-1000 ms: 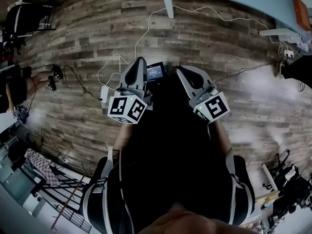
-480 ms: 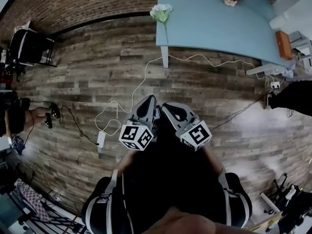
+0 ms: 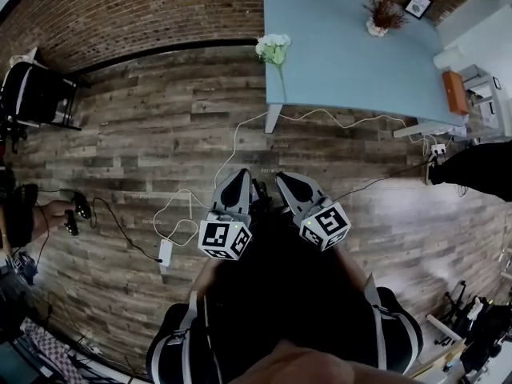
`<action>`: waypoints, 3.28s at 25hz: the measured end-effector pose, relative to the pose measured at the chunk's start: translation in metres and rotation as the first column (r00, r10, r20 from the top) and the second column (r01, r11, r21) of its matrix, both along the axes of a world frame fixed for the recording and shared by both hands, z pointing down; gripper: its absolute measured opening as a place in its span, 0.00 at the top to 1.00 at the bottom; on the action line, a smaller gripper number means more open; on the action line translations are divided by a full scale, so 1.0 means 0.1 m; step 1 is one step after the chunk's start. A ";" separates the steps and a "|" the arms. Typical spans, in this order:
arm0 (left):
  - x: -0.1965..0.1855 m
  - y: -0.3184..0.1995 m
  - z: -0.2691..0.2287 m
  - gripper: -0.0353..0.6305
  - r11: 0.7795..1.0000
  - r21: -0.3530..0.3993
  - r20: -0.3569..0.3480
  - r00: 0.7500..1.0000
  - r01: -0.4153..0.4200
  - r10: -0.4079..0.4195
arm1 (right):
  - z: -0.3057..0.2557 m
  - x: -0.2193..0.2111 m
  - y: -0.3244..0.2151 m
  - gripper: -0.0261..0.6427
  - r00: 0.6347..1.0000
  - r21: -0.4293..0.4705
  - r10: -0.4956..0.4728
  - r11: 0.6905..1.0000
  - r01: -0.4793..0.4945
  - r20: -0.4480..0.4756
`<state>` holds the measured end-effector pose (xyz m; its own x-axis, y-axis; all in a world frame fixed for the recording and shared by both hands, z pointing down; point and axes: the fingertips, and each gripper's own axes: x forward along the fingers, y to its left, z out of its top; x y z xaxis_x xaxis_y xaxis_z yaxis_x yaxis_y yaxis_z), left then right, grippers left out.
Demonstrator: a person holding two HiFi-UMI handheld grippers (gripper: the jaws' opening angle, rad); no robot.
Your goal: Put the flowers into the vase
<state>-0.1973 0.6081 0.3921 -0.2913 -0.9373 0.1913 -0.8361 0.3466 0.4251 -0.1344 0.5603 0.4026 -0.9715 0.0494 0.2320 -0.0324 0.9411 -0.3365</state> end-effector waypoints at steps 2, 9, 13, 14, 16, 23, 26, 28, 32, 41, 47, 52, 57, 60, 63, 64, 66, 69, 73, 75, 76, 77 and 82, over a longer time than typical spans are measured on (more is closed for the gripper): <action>-0.22 0.11 0.09 0.89 0.998 0.000 -0.058 0.996 0.063 -0.063 | 0.01 -0.13 -0.03 0.94 1.000 0.040 -0.004 0.999 0.006 -0.030; -0.53 0.14 0.37 0.89 0.997 -0.037 -0.156 0.985 0.075 -0.080 | 0.19 -0.35 -0.13 0.94 0.994 0.057 0.038 0.998 -0.032 -0.101; -0.50 -0.15 0.35 0.89 1.000 -0.019 -0.178 0.984 0.020 -0.023 | 0.11 -0.41 -0.25 0.94 0.995 0.113 0.042 0.993 -0.031 -0.094; -0.53 -0.16 0.37 0.89 1.000 -0.024 -0.197 0.980 0.018 -0.022 | 0.13 -0.48 -0.22 0.94 0.993 0.150 0.038 0.988 -0.021 -0.111; -0.62 -0.20 0.41 0.89 0.998 -0.047 -0.216 0.976 0.032 -0.042 | 0.19 -0.67 -0.18 0.94 0.989 0.284 0.012 0.958 0.031 -0.148; -0.88 -0.77 0.48 0.89 0.979 -0.146 -0.151 0.975 0.141 -0.163 | 0.27 -0.92 -0.40 0.94 0.950 0.267 -0.304 0.911 0.313 -0.075; -1.03 -1.12 0.31 0.89 0.979 -0.139 -0.108 0.980 0.150 -0.166 | 0.23 -1.01 -0.73 0.94 0.943 0.272 -0.325 0.903 0.331 -0.068; -1.12 -1.39 0.19 0.89 0.980 -0.113 -0.094 0.980 0.165 -0.176 | 0.20 -1.08 -1.00 0.94 0.948 0.270 -0.315 0.909 0.316 -0.050; -1.03 -1.99 0.10 0.89 0.988 -0.116 -0.042 0.994 0.099 -0.104 | 0.20 -1.03 -1.53 0.94 0.967 0.170 -0.256 0.953 0.252 0.004; -1.26 -2.28 0.15 0.89 0.980 -0.176 0.008 0.995 0.096 -0.096 | 0.32 -1.32 -1.88 0.94 0.961 0.163 -0.275 0.947 0.277 -0.032; -1.78 -2.38 0.26 0.89 0.985 -0.152 -0.033 0.995 0.087 -0.093 | 0.40 -1.81 -2.04 0.94 0.968 0.189 -0.227 0.951 0.243 -0.104; -2.32 -2.57 0.22 0.89 0.992 -0.109 -0.079 0.995 0.060 -0.069 | 0.60 -2.17 -2.35 0.94 0.955 0.178 -0.093 0.973 0.147 -0.283; -2.85 -2.81 0.20 0.89 0.997 -0.068 -0.078 0.996 0.047 -0.052 | 0.61 -2.54 -2.76 0.93 0.961 0.137 0.056 0.990 -0.019 -0.272; -3.19 -2.64 0.38 0.89 0.993 -0.083 -0.136 0.987 0.079 -0.090 | 0.70 -2.66 -2.91 0.93 0.940 0.151 0.176 0.979 -0.136 -0.292; -3.47 -2.52 0.57 0.89 0.991 -0.118 -0.156 0.985 0.061 -0.079 | 0.86 -2.78 -3.00 0.87 0.907 0.140 0.238 0.970 -0.200 -0.349; -3.53 -2.51 0.61 0.89 0.990 -0.131 -0.150 0.986 0.047 -0.067 | 0.92 -2.82 -3.02 0.79 0.898 0.129 0.244 0.969 -0.210 -0.367; -3.60 -2.50 0.66 0.89 0.988 -0.150 -0.139 0.989 0.024 -0.045 | 1.03 -2.87 -3.05 0.74 0.879 0.105 0.248 0.969 -0.225 -0.407; -3.65 -2.55 0.70 0.89 0.987 -0.159 -0.140 0.989 0.015 -0.038 | 1.25 -2.94 -3.11 0.66 0.865 0.040 0.220 0.973 -0.227 -0.451; -3.68 -2.66 0.71 0.89 0.987 -0.150 -0.160 0.984 0.048 -0.073 | 1.57 -2.98 -3.26 0.49 0.842 -0.038 0.150 0.979 -0.198 -0.517; -3.65 -2.69 0.71 0.89 0.988 -0.138 -0.194 0.976 0.071 -0.097 | 1.70 -2.95 -3.38 0.47 0.815 -0.026 0.141 0.982 -0.187 -0.563; -3.64 -2.72 0.71 0.89 0.988 -0.131 -0.204 0.974 0.076 -0.102 | 1.75 -2.97 -3.45 0.46 0.804 -0.017 0.139 0.983 -0.182 -0.578; -3.64 -2.74 0.71 0.89 0.989 -0.129 -0.206 0.973 0.077 -0.103 | 1.80 -3.00 -3.50 0.46 0.796 -0.013 0.136 0.984 -0.177 -0.590; -3.61 -2.77 0.78 0.89 0.986 -0.145 -0.187 0.976 0.080 -0.107 | 2.11 -3.01 -3.58 0.44 0.743 -0.022 0.112 0.986 -0.168 -0.660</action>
<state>-0.5588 0.3314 0.4696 -0.3211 -0.8690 0.3764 -0.7035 0.4850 0.5195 -0.4359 0.2025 0.6134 -0.5794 -0.0304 0.8145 -0.4002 0.8811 -0.2518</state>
